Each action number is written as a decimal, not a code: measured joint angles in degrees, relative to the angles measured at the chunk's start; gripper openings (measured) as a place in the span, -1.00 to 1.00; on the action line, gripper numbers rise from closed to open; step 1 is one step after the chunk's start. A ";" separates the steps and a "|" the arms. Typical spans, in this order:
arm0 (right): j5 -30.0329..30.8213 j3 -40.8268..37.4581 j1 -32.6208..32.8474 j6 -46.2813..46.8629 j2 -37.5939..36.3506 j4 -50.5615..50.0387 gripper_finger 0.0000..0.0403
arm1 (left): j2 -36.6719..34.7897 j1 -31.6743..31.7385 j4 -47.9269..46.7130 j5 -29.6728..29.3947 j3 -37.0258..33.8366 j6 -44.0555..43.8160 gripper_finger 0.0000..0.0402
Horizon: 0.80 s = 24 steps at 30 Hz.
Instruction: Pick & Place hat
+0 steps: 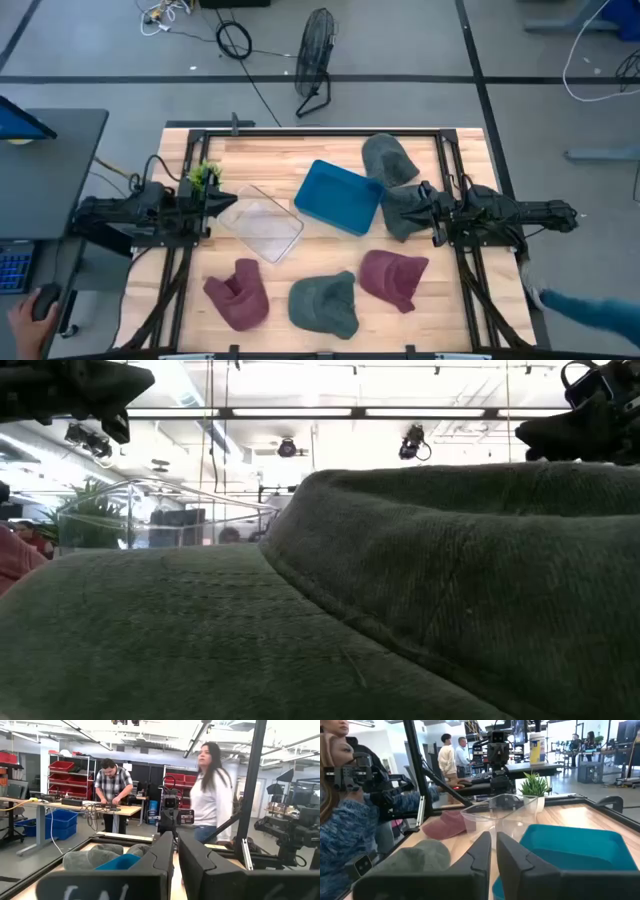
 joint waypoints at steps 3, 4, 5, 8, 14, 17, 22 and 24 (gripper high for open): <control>0.00 0.00 -0.01 0.00 0.00 0.00 -0.82 | 0.00 0.01 0.00 0.00 0.00 0.00 -0.84; 0.00 0.00 -0.01 0.01 0.00 0.00 -0.82 | 0.00 0.00 0.00 0.00 0.00 0.01 -0.84; 0.00 0.00 -0.01 0.00 0.00 0.00 -0.82 | 0.00 0.00 0.00 0.00 0.00 0.00 -0.84; 0.00 0.00 -0.02 -0.01 0.00 0.01 -0.82 | 0.00 -0.01 0.00 0.00 0.00 0.02 -0.84; 0.00 0.00 0.00 -0.01 0.00 -0.01 -0.82 | 0.00 0.00 0.01 0.00 0.00 0.01 -0.84; 0.00 0.00 -0.02 0.01 0.00 0.01 -0.82 | 0.00 0.01 0.02 -0.01 0.00 0.53 -0.84; 0.00 0.00 0.00 0.00 0.00 0.01 -0.82 | 0.00 0.01 0.34 -0.01 0.00 3.08 -0.84; 0.00 0.00 -0.01 0.00 0.00 0.00 -0.82 | 0.00 0.01 0.99 -0.02 0.00 2.30 -0.84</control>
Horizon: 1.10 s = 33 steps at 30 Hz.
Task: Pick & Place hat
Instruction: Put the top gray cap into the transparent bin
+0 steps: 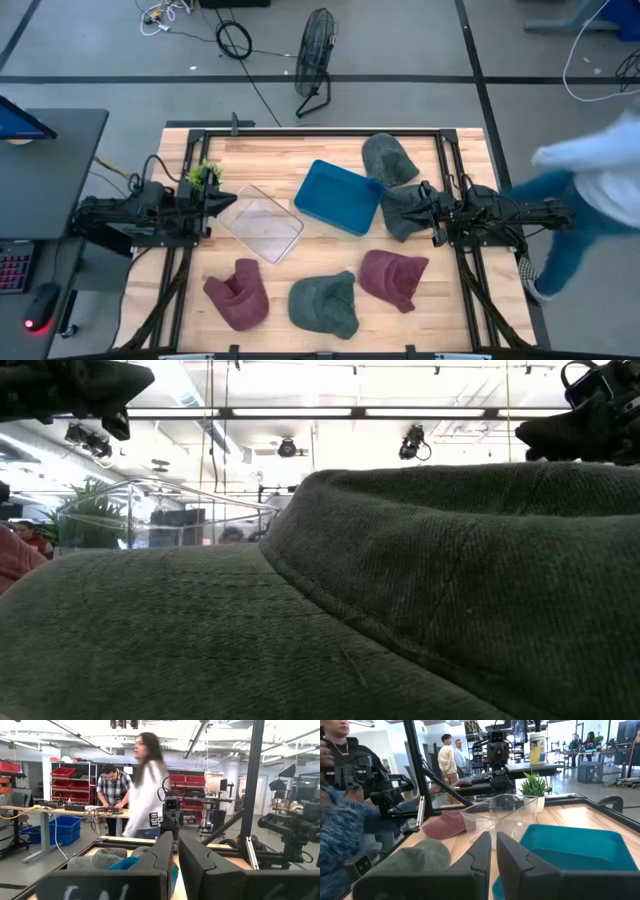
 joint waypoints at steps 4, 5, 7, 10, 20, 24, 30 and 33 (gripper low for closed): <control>0.00 0.00 0.01 0.01 0.00 0.01 -0.82 | -0.07 0.00 1.33 0.02 0.00 -2.41 -0.84; 0.00 0.00 0.01 0.01 0.00 0.01 -0.82 | -0.04 0.00 1.14 0.02 0.00 -2.43 -0.84; 0.00 0.00 0.00 0.01 0.00 0.00 -0.82 | -0.05 0.00 1.11 0.02 0.00 -2.45 -0.84; 0.00 0.00 0.01 0.01 0.00 0.00 -0.82 | -0.04 0.00 1.11 0.02 0.00 -2.41 -0.84; 0.00 0.00 0.00 0.01 0.00 -0.02 -0.82 | -0.04 -0.02 1.13 0.02 0.00 -2.43 -0.84; 0.00 0.00 0.00 0.00 0.00 0.00 -0.82 | 0.00 0.00 1.15 0.02 0.00 -2.43 -0.84; 0.00 0.00 0.00 0.00 0.00 -0.01 -0.82 | 0.00 -0.01 1.16 0.02 0.00 -2.43 -0.84; 0.00 0.00 -0.01 -0.01 0.00 0.00 -0.82 | 0.00 -0.02 1.16 0.02 0.00 -2.43 -0.84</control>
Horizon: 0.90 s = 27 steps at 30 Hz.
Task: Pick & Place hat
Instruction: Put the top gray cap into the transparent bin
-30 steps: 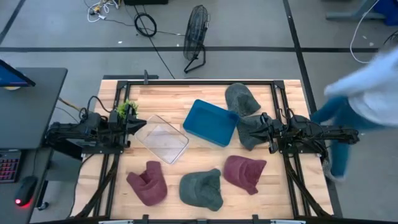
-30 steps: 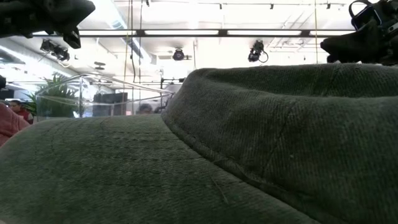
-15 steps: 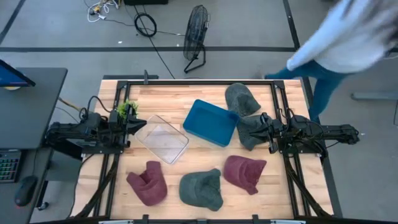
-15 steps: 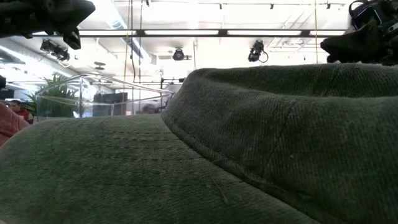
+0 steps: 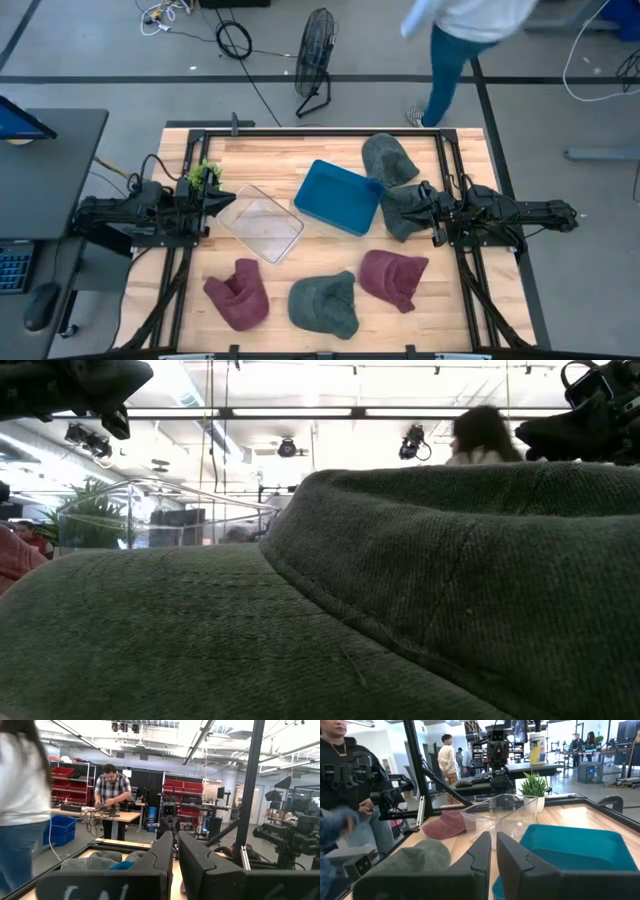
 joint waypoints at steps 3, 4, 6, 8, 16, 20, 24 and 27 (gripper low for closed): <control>0.16 0.00 0.01 -0.97 0.00 -0.01 -0.82 | 0.00 0.01 0.02 0.00 0.00 0.03 -0.84; 0.27 0.00 0.01 -1.67 0.00 -0.01 -0.82 | 0.00 0.01 0.00 0.00 0.00 0.01 -0.84; 0.24 0.00 0.00 -2.50 0.00 -0.02 -0.82 | 0.00 0.02 0.02 0.00 0.00 0.01 -0.84; 0.24 0.00 0.00 -2.43 0.00 -0.02 -0.82 | 0.00 0.00 0.02 0.00 0.00 0.02 -0.84; 0.39 0.00 0.00 0.02 0.00 0.00 -0.82 | 0.02 0.02 0.02 0.00 0.00 0.04 -0.84; 0.39 0.00 0.02 0.04 0.00 0.57 -0.82 | 0.02 0.04 1.71 -0.74 0.00 0.00 -0.84; 0.39 0.00 0.00 0.02 0.00 0.84 -0.82 | 0.04 0.07 1.77 -0.79 0.00 0.07 -0.84; 1.62 0.00 0.01 -1.75 0.00 2.21 -0.82 | 0.04 0.07 1.66 -0.87 0.00 -0.02 -0.84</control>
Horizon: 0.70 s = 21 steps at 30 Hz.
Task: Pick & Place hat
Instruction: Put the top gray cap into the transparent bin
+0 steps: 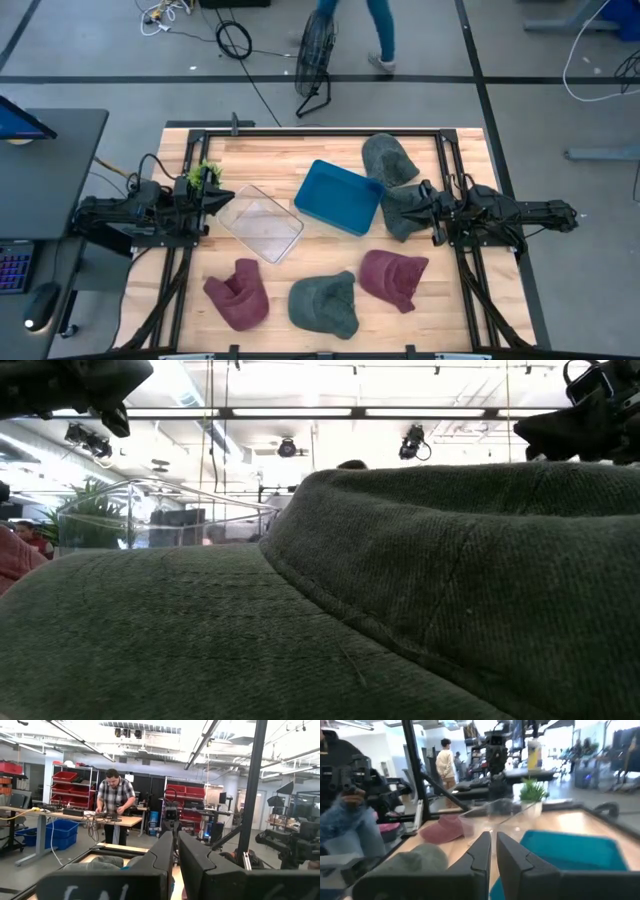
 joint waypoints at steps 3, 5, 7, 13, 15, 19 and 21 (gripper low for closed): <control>4.46 0.00 -0.01 -1.02 0.00 3.75 -0.82 | 0.02 0.02 1.01 -0.03 0.00 -1.50 -0.84; 5.56 0.00 -0.03 -1.20 0.00 6.50 -0.80 | 0.00 0.14 3.18 -0.17 0.01 -1.21 -0.84; 5.62 0.00 -0.03 -2.44 0.00 8.73 -0.75 | 0.03 0.45 4.39 -0.27 0.00 -0.99 -0.84; 5.49 0.98 -0.02 -5.41 0.70 13.50 -0.41 | 3.89 2.62 5.62 -1.37 1.54 1.24 -0.71; 6.97 2.93 -0.05 -7.67 1.71 13.55 -0.27 | 6.32 3.44 5.72 -1.36 2.97 1.86 -0.61; 9.71 9.28 -0.07 -11.95 5.34 10.49 -0.06 | 11.96 5.15 5.64 -1.38 6.92 2.16 -0.40; 13.44 13.62 -0.26 -13.03 7.79 5.32 -0.01 | 14.41 5.86 5.50 -1.38 9.23 2.16 -0.33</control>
